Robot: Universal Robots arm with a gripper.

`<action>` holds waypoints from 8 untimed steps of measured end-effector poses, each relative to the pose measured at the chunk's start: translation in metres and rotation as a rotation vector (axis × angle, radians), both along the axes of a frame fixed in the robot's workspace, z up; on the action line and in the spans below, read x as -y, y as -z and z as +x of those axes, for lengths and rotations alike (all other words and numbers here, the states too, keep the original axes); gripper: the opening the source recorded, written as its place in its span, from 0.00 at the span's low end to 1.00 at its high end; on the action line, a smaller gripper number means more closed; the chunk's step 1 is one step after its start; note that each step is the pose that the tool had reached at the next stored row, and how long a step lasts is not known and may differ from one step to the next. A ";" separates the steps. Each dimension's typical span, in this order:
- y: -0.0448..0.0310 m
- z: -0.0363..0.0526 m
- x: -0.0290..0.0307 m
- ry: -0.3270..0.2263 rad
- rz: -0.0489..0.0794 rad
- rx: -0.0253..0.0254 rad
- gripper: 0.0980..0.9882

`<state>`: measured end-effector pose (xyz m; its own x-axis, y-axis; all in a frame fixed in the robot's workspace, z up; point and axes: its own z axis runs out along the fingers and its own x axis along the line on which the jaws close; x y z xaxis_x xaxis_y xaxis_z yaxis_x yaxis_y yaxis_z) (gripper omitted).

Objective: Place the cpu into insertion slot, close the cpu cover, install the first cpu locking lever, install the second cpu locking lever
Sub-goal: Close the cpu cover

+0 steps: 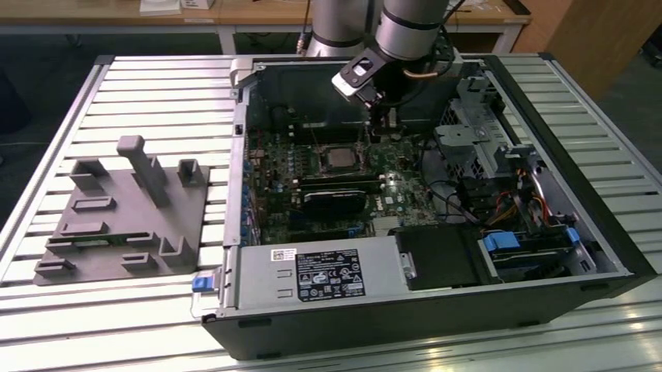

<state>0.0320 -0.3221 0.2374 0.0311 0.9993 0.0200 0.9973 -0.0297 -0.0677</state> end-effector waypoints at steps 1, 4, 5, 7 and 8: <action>0.0000 -0.0034 0.0000 0.000 0.000 0.0048 0.01; 0.0000 -0.0115 0.0001 0.000 0.000 0.0155 0.01; 0.0000 -0.0131 0.0001 0.000 0.001 0.0177 0.01; 0.0001 -0.0144 0.0000 0.000 0.001 0.0193 0.01; 0.0000 -0.0151 0.0000 0.000 0.001 0.0201 0.01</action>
